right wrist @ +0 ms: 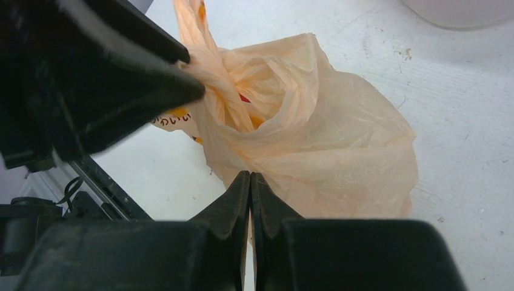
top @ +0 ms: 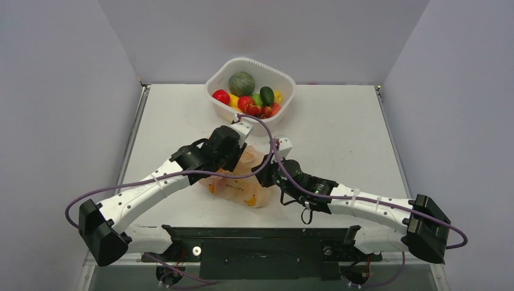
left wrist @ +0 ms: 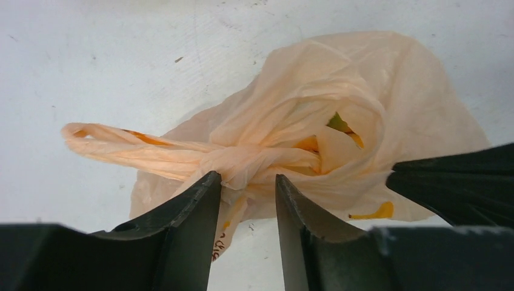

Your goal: Take the fake fruits out of the plastic bag

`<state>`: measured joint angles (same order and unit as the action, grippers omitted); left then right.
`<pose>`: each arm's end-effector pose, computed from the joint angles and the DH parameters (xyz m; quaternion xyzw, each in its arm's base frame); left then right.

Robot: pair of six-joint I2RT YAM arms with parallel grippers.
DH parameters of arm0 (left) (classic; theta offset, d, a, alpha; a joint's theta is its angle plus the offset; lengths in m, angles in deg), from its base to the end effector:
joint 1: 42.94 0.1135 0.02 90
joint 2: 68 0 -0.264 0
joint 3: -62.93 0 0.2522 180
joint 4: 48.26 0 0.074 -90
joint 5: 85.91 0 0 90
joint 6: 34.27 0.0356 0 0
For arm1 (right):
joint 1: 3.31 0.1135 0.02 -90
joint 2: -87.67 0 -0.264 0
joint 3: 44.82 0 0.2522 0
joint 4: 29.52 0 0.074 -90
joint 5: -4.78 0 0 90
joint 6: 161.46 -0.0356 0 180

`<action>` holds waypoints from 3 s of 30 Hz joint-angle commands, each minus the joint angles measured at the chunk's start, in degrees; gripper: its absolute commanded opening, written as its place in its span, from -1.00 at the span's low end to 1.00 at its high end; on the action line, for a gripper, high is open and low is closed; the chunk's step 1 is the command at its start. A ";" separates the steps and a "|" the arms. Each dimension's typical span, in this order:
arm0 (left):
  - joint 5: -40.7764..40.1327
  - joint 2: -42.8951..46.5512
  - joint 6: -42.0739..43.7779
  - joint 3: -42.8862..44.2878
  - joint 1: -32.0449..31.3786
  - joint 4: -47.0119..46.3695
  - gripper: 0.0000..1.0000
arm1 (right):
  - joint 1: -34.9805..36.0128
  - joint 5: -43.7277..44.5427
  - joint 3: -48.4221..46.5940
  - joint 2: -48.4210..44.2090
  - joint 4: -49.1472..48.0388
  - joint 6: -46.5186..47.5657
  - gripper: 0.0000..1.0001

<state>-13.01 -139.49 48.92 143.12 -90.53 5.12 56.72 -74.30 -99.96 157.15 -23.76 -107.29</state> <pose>0.1846 -0.1866 0.3260 0.2643 0.8753 -0.0521 0.4016 0.1428 0.2341 0.2608 -0.1177 0.8092 0.3711 0.4400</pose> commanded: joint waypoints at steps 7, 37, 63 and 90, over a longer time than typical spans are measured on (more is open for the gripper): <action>-6.20 0.21 -11.27 -1.78 1.93 0.32 -1.00 | -3.99 -4.98 0.58 -4.01 5.99 1.45 -1.00; 36.58 24.15 -35.20 -25.97 33.83 -20.10 -1.00 | -17.31 -13.27 6.82 -10.55 15.11 -1.28 -1.00; 47.01 26.92 -41.02 -31.45 33.92 -26.98 -1.00 | 7.76 21.72 -35.39 12.71 39.59 20.98 0.47; 45.14 30.16 -50.58 -37.63 33.90 -33.22 -1.00 | 12.78 30.82 -24.45 16.59 31.23 19.28 0.52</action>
<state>31.79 -110.53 -1.13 104.17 -57.01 -25.74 69.90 -48.97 -125.34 176.27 11.62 -87.69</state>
